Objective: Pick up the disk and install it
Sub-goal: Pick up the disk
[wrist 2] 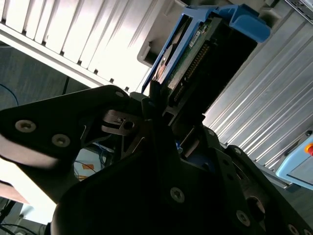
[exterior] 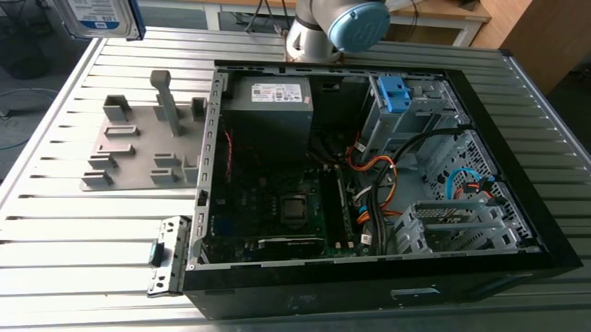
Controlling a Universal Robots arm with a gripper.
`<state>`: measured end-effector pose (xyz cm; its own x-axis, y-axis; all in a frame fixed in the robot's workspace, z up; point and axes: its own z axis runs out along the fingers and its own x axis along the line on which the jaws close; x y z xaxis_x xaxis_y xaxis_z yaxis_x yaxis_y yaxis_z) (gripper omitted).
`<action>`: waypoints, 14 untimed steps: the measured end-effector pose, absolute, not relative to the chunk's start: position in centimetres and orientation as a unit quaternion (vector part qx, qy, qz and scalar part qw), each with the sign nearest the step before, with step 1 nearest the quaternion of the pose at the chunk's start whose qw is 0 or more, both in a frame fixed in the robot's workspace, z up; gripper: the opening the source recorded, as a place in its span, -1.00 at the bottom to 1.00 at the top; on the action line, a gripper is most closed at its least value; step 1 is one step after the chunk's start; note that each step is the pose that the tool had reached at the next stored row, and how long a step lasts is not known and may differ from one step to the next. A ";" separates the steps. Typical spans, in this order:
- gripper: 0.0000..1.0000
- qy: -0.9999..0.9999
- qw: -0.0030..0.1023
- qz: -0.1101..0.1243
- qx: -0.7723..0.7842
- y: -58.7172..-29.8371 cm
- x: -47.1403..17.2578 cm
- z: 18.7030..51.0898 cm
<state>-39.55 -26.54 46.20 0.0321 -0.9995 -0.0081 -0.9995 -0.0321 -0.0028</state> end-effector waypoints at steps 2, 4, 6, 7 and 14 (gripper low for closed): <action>-0.27 0.696 0.004 0.002 -0.718 -26.5 -39.5 46.4; -0.27 0.696 0.004 0.002 -0.718 -26.5 -39.5 46.6; -0.27 0.696 0.004 0.002 -0.718 -26.5 -39.5 46.9; -0.27 0.696 0.004 0.002 -0.718 -26.5 -39.5 47.0; -0.27 0.696 0.004 0.002 -0.718 -26.5 -39.5 47.9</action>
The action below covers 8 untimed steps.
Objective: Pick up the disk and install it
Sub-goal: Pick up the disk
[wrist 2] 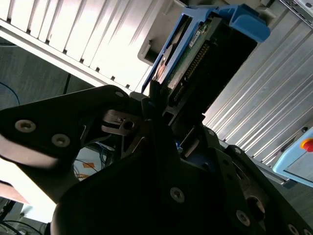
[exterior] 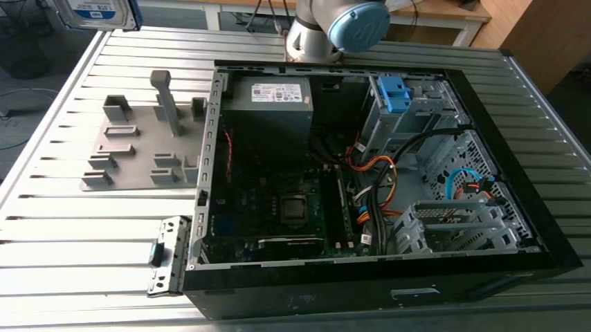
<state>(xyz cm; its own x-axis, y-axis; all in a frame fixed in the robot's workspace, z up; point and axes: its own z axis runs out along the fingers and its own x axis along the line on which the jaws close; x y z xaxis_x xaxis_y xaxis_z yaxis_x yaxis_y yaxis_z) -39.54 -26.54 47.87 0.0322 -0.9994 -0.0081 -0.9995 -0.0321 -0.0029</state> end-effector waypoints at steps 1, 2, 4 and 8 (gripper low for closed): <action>-0.27 0.696 0.004 0.002 -0.718 -26.5 -39.5 48.0; -0.27 0.696 0.004 0.002 -0.718 -26.5 -39.5 48.2; -0.27 0.696 0.004 0.002 -0.718 -26.5 -39.5 48.3; -0.27 0.696 0.004 0.002 -0.718 -26.5 -39.5 48.7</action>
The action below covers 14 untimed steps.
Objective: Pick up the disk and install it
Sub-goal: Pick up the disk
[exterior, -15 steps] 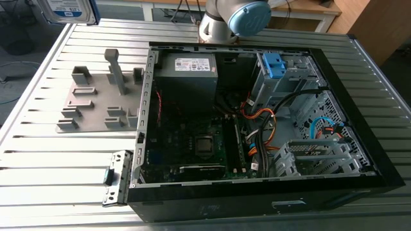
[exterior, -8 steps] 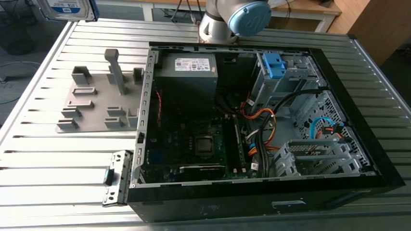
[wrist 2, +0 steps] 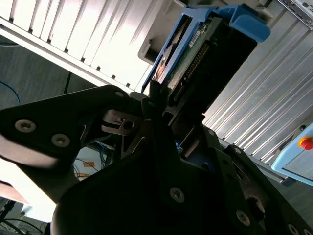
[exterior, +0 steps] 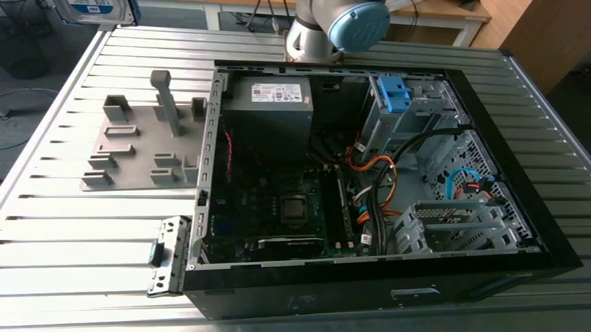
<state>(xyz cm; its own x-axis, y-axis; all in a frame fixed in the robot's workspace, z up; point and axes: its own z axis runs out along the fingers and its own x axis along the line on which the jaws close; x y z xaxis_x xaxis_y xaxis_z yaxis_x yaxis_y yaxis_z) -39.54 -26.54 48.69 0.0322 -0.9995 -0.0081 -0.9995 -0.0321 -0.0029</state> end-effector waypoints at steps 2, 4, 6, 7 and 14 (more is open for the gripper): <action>-0.27 0.696 0.004 0.002 -0.718 -26.5 -39.5 49.0; -0.27 0.696 0.004 0.002 -0.718 -26.5 -39.5 49.3; -0.27 0.696 0.004 0.002 -0.718 -26.5 -39.5 49.2; -0.27 0.696 0.004 0.002 -0.718 -26.5 -39.5 49.2; -0.27 0.696 0.004 0.002 -0.718 -26.5 -39.5 49.3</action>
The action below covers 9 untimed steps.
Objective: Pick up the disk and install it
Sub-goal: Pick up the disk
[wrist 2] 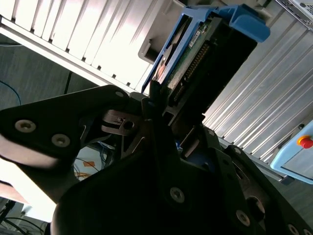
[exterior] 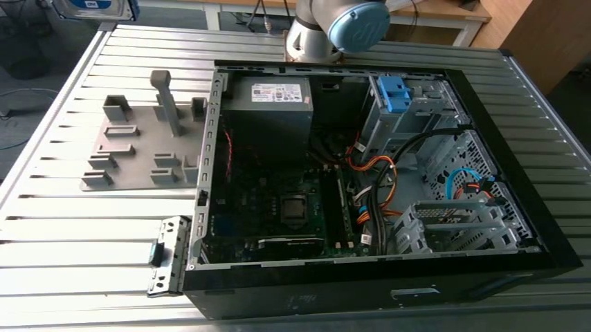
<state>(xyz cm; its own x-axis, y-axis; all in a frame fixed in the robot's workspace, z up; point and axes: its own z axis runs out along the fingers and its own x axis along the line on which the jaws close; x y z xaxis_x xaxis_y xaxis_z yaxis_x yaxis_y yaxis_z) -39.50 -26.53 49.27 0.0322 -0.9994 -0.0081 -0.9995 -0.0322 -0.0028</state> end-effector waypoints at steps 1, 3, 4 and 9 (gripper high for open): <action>-0.27 0.696 0.004 0.002 -0.718 -26.5 -39.4 49.3; -0.27 0.696 0.004 0.002 -0.718 -26.5 -39.3 49.3; -0.27 0.696 0.004 0.002 -0.718 -26.5 -39.2 49.3; -0.27 0.696 0.004 0.002 -0.718 -26.5 -38.7 49.3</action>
